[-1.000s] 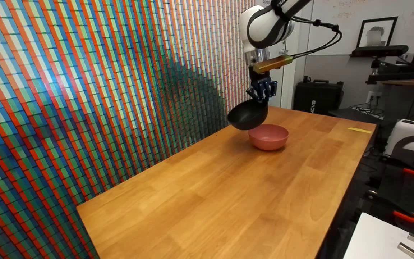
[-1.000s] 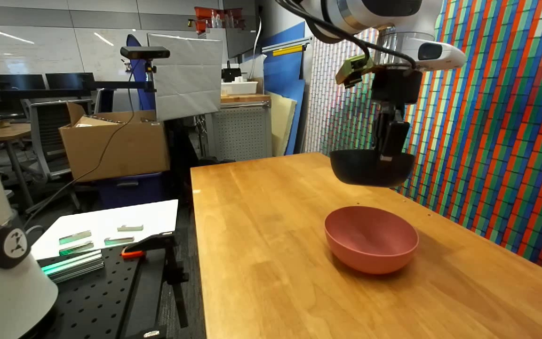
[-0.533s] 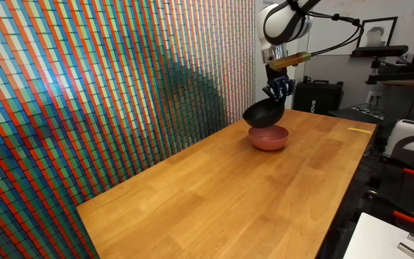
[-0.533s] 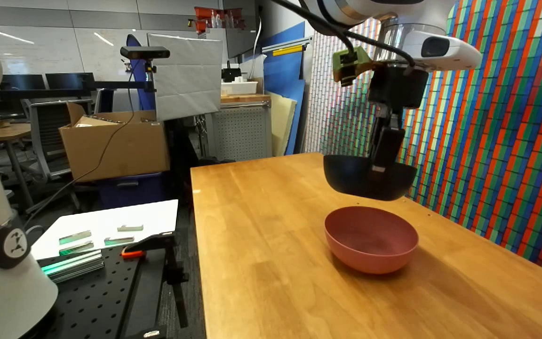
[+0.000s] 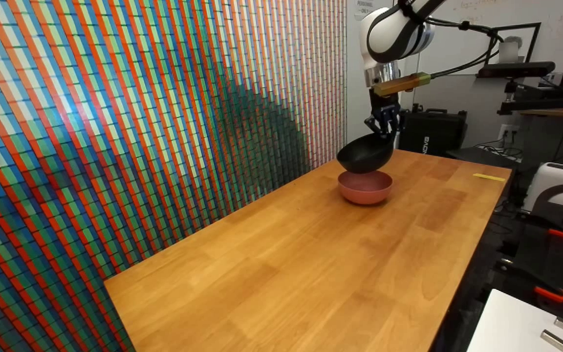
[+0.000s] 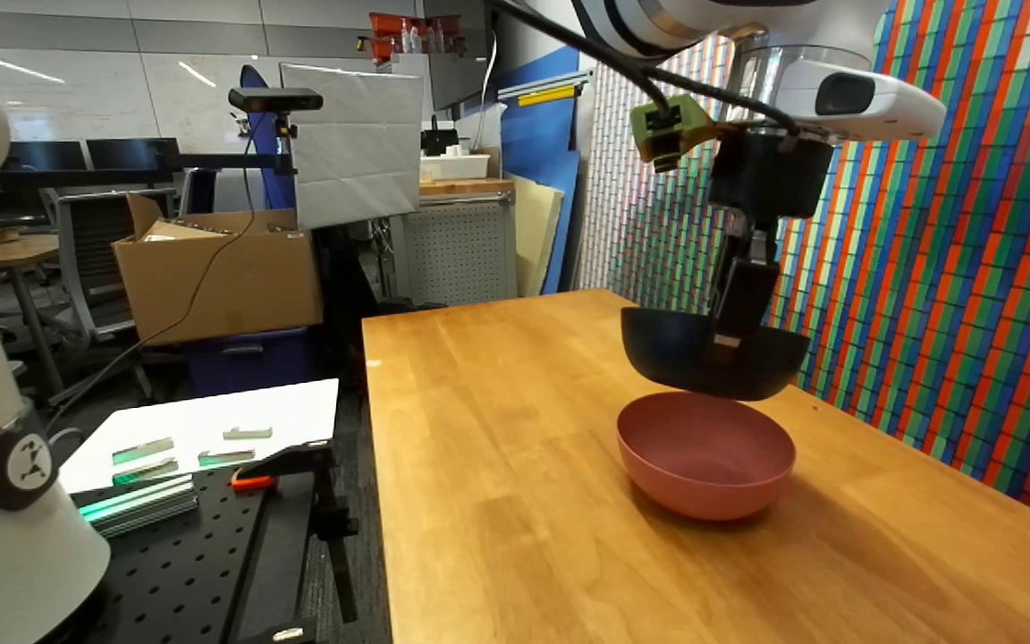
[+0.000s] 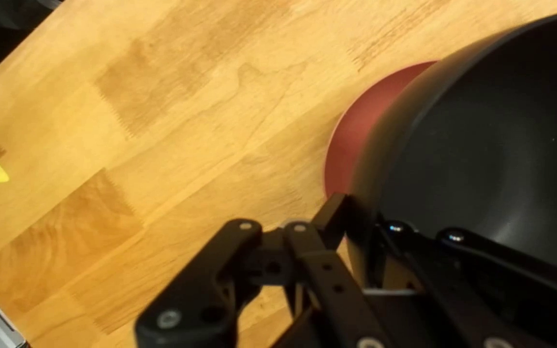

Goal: Put the black bowl inside the pink bowl

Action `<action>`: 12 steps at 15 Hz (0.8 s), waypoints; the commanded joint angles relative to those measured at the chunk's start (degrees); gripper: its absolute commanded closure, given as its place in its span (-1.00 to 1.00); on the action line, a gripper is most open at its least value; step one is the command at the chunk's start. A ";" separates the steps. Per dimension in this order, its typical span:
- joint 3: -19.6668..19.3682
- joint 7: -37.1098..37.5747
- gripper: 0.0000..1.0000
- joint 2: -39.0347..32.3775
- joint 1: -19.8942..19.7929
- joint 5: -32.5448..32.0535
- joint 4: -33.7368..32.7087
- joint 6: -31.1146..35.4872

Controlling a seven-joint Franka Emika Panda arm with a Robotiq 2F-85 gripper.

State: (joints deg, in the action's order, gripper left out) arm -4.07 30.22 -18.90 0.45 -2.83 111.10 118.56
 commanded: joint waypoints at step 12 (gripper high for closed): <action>0.79 -2.44 -1.00 2.32 1.74 -0.04 -1.05 -0.39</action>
State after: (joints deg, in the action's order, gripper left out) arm -3.84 29.82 -18.63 0.93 -2.82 110.94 119.58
